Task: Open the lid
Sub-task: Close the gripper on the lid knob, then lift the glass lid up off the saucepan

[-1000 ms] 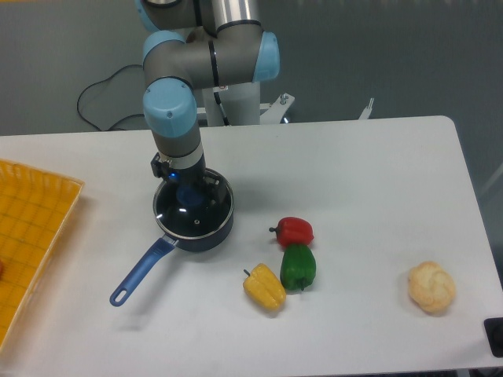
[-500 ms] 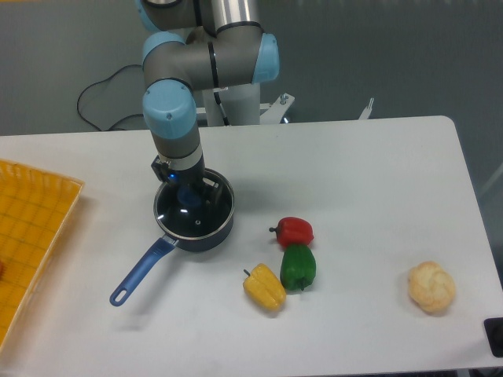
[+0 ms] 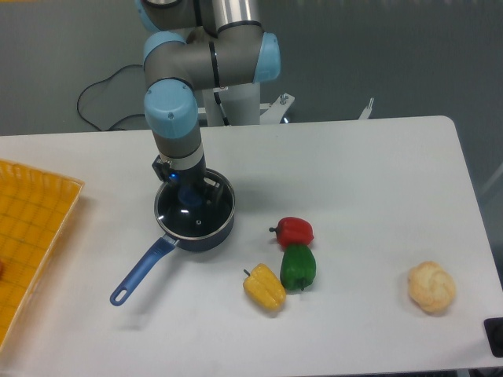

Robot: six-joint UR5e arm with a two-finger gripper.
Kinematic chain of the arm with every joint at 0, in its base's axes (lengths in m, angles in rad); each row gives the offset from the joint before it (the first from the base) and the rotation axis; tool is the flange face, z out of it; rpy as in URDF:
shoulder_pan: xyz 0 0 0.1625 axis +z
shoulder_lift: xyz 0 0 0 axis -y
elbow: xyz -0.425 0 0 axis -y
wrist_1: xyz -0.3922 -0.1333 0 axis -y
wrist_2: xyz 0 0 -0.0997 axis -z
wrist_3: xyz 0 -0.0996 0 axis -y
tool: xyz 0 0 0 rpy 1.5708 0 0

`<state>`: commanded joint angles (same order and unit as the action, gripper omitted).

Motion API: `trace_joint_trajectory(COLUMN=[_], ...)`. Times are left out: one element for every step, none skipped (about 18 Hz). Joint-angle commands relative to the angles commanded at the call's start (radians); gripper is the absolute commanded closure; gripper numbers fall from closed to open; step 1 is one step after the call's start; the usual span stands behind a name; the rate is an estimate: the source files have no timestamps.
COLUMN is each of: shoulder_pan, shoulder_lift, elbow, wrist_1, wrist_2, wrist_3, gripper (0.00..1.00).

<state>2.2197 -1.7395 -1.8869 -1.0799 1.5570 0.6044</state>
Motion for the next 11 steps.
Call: trace_joint_trajectory(shoulder_pan=[0.0,0.0,0.002,0.003,0.005,0.008,0.011,0.018,0.031,0.041,0.051], shoulder_lift=[0.0,0.0,0.002,0.008,0.012,0.015,0.015,0.015,0.015,0.017,0.018], elbow=[0.003,0.008,0.011,0.017,0.026,0.041,0.061,0.081,0.097,0.104,0.109], wrist_1=[0.0,-0.002,-0.003,-0.015,-0.035,-0.063,-0.104,-0.145,-0.173,-0.184,-0.186], wrist_2=[0.002,0.003,0.005,0.005,0.005,0.006,0.006,0.006,0.005,0.005,0.005], wrist_3=[0.002,0.002,0.002,0.002,0.002,0.003,0.008,0.017,0.029,0.038,0.043], gripper=[0.57,0.57,0.57,0.57,0.57,0.57,0.57,0.57,0.57,0.57,0.57])
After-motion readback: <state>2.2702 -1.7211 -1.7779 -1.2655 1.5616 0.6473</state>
